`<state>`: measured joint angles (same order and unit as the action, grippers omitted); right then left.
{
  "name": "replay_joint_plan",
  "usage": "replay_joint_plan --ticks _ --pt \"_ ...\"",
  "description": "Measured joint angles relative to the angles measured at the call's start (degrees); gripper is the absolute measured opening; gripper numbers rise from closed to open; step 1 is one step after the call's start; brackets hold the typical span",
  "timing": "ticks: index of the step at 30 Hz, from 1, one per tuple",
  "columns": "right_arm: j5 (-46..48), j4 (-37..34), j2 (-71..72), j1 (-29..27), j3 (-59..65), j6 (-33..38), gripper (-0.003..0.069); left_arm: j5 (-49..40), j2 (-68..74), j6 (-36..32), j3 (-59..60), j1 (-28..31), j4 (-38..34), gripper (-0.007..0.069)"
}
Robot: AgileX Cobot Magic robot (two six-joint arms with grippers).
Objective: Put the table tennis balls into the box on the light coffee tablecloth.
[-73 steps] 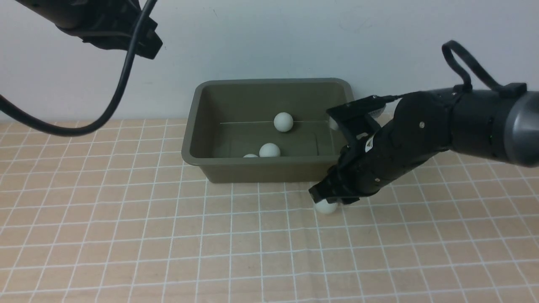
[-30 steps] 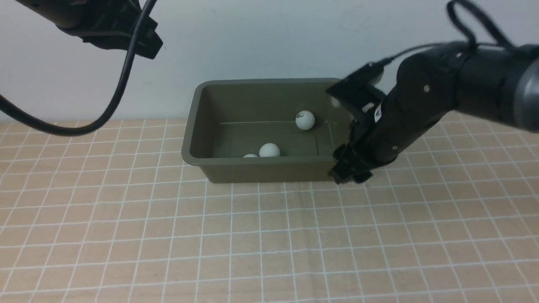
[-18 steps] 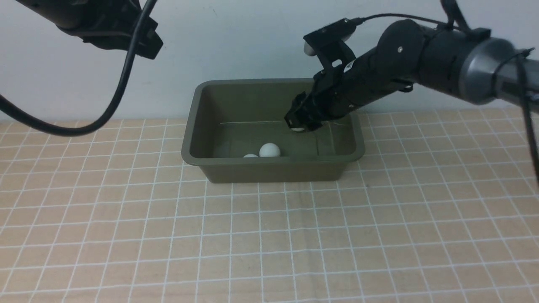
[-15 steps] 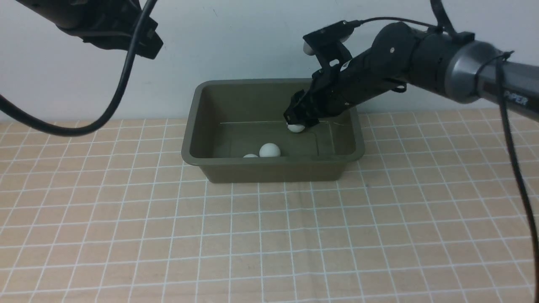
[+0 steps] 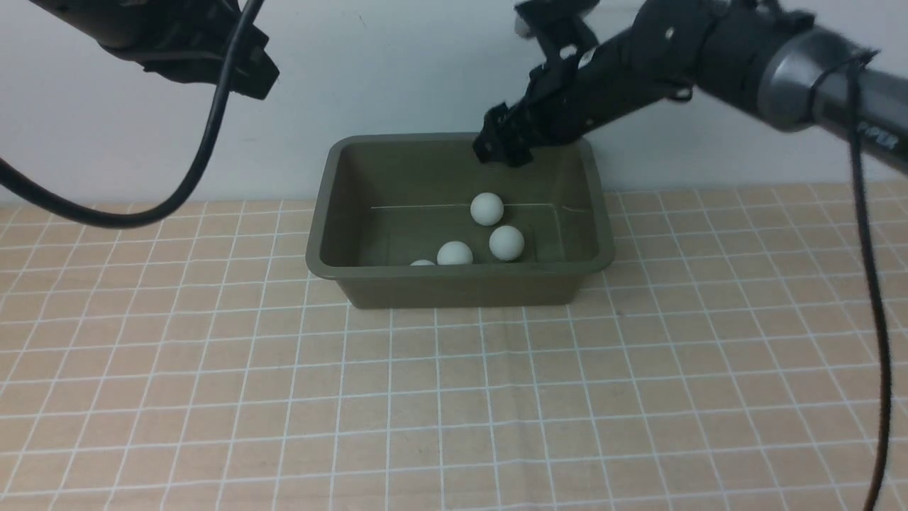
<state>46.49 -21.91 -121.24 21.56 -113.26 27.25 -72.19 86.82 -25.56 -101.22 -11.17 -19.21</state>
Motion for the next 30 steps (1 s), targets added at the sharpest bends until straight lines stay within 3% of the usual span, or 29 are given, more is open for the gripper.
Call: replay_joint_plan --ticks 3,5,8,13,21,30 --pt "6.6 8.3 7.1 -1.2 -3.6 -2.5 0.031 0.0 0.0 0.0 0.0 0.0 0.0 -0.0069" --pt "9.7 14.3 11.5 -2.3 -4.4 -4.3 0.0128 0.0 0.0 0.0 0.0 0.0 0.0 -0.0069" --pt "14.7 19.9 16.3 -4.7 -4.6 -9.5 0.0015 0.0 0.0 0.0 0.0 0.0 -0.1 -0.0069" --pt "25.5 22.2 21.9 -6.8 -4.6 -14.9 -0.0015 0.0 0.0 0.0 0.0 0.0 -0.2 -0.0069" --pt "26.1 25.2 31.0 -7.2 2.0 -17.3 -0.0015 0.0 0.0 0.0 0.0 0.0 -0.2 -0.0069" --pt "23.1 28.1 55.5 -7.8 36.3 -21.1 -0.0015 0.0 0.0 0.0 0.0 0.0 -0.2 -0.0069"
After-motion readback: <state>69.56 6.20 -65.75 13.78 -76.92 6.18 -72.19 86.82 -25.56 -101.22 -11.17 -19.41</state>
